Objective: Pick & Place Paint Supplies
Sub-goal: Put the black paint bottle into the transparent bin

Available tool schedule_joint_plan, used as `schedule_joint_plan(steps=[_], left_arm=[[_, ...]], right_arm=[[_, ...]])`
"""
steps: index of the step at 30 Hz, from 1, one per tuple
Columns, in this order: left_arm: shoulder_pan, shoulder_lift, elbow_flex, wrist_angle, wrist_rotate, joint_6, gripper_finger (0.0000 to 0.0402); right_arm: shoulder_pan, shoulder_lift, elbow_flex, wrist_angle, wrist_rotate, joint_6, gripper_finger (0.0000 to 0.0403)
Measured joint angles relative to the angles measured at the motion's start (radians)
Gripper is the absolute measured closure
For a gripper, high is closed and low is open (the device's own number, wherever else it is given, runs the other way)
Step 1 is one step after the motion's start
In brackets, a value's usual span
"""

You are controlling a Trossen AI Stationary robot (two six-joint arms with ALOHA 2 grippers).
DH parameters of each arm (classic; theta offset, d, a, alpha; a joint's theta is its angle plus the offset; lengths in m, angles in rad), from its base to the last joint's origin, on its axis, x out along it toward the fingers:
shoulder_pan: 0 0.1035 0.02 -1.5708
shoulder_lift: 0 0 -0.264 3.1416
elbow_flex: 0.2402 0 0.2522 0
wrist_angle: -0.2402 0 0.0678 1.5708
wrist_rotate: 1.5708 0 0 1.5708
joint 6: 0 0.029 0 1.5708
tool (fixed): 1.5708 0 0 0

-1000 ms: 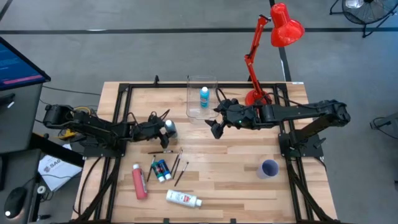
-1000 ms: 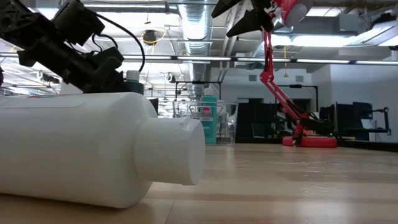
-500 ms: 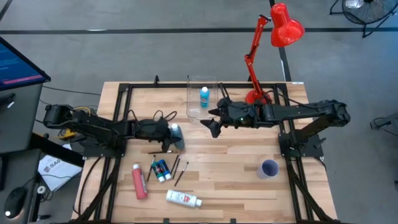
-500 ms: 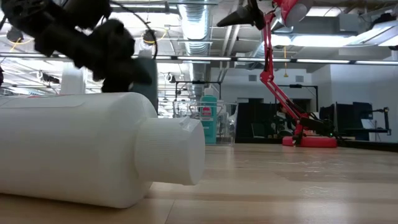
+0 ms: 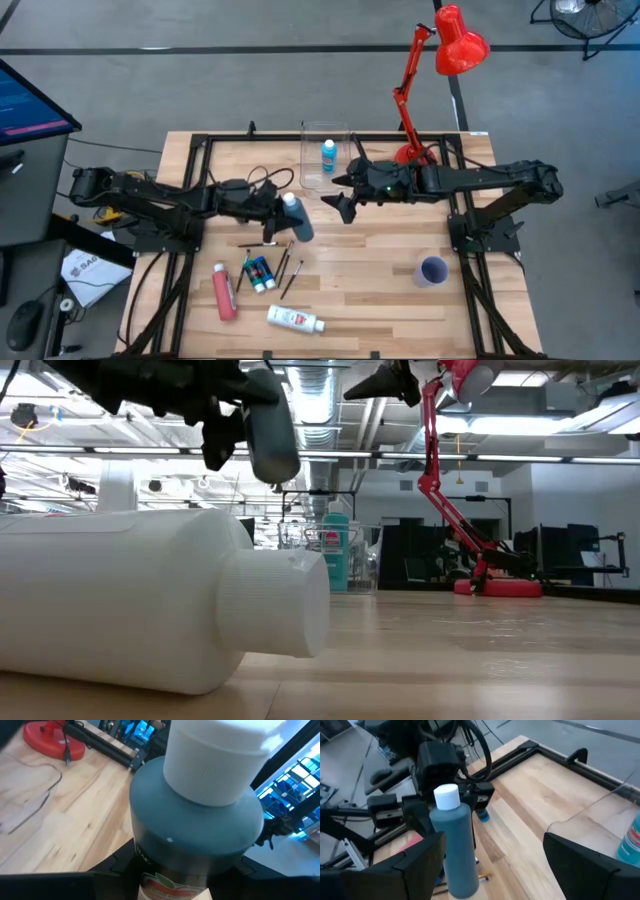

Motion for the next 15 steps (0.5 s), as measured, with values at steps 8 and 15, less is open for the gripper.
schedule_joint_plan(steps=[8, 15], left_arm=[[0.0, 0.0, 0.005, -0.003, -0.001, 0.001, 0.0239], [-0.003, 0.0, 0.005, -0.01, -0.002, -0.003, 0.0237]], right_arm=[[0.03, 0.113, 0.026, 0.107, -0.007, 0.031, 0.0067], [0.036, 0.254, 0.177, 0.061, -0.017, -0.056, 0.003]])
